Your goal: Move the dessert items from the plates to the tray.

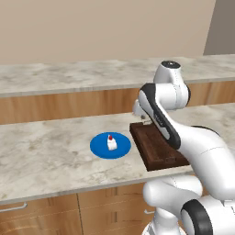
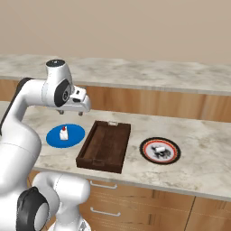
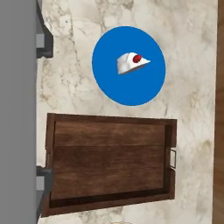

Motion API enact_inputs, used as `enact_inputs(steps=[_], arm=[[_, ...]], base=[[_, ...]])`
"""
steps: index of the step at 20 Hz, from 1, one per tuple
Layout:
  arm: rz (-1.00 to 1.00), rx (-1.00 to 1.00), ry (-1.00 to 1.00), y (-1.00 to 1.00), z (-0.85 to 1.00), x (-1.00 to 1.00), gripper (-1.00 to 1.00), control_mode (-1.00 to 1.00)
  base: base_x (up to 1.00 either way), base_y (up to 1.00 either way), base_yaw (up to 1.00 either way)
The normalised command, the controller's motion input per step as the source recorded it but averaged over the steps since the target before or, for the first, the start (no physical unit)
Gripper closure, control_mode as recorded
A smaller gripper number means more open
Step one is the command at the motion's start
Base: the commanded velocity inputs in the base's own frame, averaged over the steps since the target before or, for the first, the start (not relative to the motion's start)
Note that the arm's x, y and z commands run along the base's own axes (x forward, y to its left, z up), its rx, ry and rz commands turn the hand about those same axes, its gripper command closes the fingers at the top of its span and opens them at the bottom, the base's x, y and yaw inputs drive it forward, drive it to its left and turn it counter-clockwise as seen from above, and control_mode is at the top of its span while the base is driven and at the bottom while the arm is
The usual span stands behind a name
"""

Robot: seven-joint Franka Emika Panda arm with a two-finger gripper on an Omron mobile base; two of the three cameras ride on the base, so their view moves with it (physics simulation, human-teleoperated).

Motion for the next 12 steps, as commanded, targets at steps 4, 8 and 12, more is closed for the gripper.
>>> enact_inputs(steps=[4, 8, 12], arm=[[0.0, 0.0, 0.0, 0.38, -0.17, 0.0, -1.0, -1.0], [0.0, 0.0, 0.0, 0.49, -0.19, 0.0, -1.0, -1.0], [0.0, 0.0, 0.0, 0.4, -0.17, 0.0, -1.0, -1.0]], base=[[0.0, 0.0, 0.0], [0.0, 0.0, 0.0], [0.0, 0.0, 0.0]])
